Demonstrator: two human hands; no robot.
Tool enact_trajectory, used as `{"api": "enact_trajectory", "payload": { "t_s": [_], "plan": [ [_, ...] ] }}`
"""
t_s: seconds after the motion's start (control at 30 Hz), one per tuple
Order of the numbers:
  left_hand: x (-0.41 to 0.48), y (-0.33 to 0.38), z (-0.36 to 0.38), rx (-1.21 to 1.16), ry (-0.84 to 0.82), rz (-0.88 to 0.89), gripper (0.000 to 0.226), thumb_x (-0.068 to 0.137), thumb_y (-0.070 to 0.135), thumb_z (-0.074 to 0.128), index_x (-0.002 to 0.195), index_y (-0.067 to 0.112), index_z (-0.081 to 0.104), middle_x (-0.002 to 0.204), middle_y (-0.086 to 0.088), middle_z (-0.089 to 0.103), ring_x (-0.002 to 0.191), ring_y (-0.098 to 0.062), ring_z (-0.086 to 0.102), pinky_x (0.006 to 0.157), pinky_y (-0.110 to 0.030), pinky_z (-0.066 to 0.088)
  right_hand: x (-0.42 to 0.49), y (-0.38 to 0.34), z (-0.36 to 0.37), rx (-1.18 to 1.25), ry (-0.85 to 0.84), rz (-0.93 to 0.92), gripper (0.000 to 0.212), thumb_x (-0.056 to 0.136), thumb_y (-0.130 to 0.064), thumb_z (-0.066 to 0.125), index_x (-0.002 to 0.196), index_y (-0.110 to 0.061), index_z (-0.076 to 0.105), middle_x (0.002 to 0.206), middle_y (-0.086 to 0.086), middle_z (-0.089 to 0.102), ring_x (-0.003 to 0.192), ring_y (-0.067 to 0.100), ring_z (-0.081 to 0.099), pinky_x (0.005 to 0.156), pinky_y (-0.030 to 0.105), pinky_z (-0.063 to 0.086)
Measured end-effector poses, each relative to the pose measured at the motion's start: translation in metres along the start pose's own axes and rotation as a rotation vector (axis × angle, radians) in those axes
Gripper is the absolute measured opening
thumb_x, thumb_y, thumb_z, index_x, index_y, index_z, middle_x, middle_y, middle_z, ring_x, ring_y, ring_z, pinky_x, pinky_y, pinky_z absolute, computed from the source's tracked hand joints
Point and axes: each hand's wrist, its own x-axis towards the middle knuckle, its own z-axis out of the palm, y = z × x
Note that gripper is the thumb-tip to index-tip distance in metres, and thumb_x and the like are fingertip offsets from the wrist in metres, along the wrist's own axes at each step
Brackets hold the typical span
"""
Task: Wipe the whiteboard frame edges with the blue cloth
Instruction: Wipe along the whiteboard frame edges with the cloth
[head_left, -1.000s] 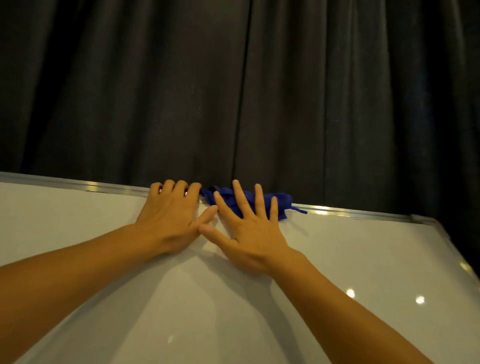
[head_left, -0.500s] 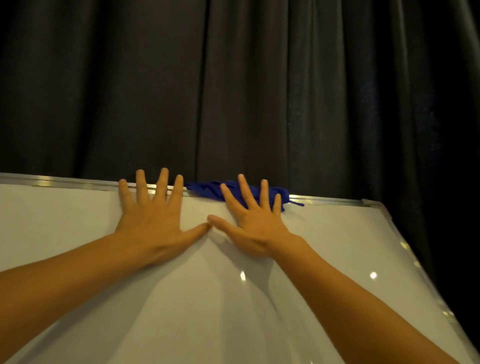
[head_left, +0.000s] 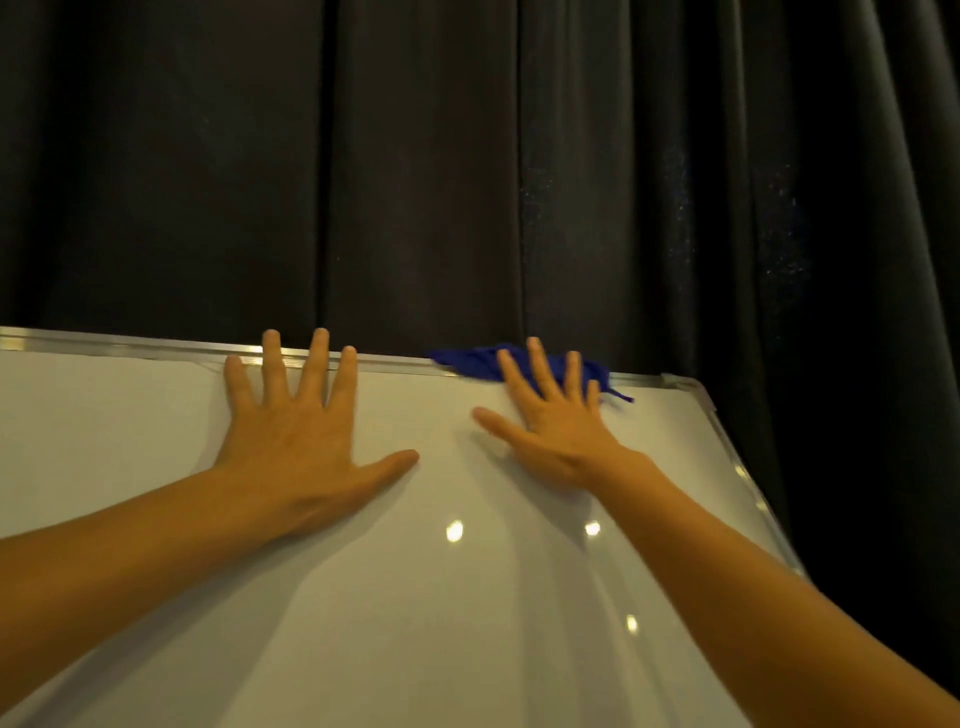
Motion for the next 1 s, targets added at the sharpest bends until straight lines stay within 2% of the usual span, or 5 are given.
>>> {"api": "enact_trajectory", "payload": {
  "t_s": [0.1, 0.33, 0.53, 0.77, 1.0],
  "plan": [
    [0.003, 0.013, 0.003, 0.001, 0.016, -0.007, 0.113, 0.05, 0.099, -0.013, 0.135, 0.029, -0.04, 0.159, -0.007, -0.031, 0.143, -0.043, -0.028, 0.111, -0.067, -0.013, -0.002, 0.034, -0.009, 0.038, -0.046, 0.128, 0.095, 0.059, -0.098, 0.004, 0.142, -0.057, -0.016, 0.156, -0.011, -0.032, 0.14, 0.037, -0.032, 0.111, 0.063, -0.016],
    [0.027, 0.072, 0.007, 0.052, -0.029, -0.086, 0.128, 0.049, 0.099, -0.011, 0.15, 0.021, -0.024, 0.161, -0.008, -0.026, 0.145, -0.045, -0.022, 0.112, -0.07, -0.005, 0.01, 0.027, 0.011, 0.059, 0.01, -0.174, 0.07, 0.065, -0.098, 0.011, 0.126, -0.076, -0.016, 0.155, -0.022, -0.026, 0.138, 0.032, -0.035, 0.107, 0.062, -0.023],
    [0.027, 0.092, 0.005, 0.042, -0.035, -0.06, 0.128, 0.05, 0.099, -0.01, 0.15, 0.02, -0.022, 0.161, -0.009, -0.026, 0.145, -0.045, -0.022, 0.112, -0.069, -0.007, -0.006, 0.125, -0.007, 0.066, 0.018, 0.124, 0.083, 0.061, -0.098, 0.008, 0.135, -0.068, -0.013, 0.159, -0.012, -0.022, 0.143, 0.036, -0.027, 0.111, 0.064, -0.015],
    [0.04, 0.157, 0.022, 0.09, -0.075, -0.074, 0.122, 0.059, 0.097, 0.006, 0.149, 0.02, -0.027, 0.159, -0.01, -0.031, 0.143, -0.047, -0.025, 0.111, -0.074, -0.004, 0.009, 0.065, 0.023, 0.092, 0.058, -0.175, 0.069, 0.07, -0.094, 0.007, 0.13, -0.071, -0.017, 0.158, -0.019, -0.022, 0.139, 0.031, -0.035, 0.104, 0.058, -0.03],
    [0.038, 0.159, 0.032, 0.031, -0.017, -0.02, 0.129, 0.044, 0.099, -0.016, 0.146, 0.021, -0.032, 0.159, -0.008, -0.032, 0.143, -0.045, -0.027, 0.111, -0.07, -0.014, 0.003, 0.139, 0.013, 0.131, 0.083, 0.103, 0.09, 0.066, -0.093, 0.0, 0.146, -0.053, -0.007, 0.161, -0.013, -0.016, 0.144, 0.032, -0.026, 0.113, 0.061, -0.015]
  ]
}}
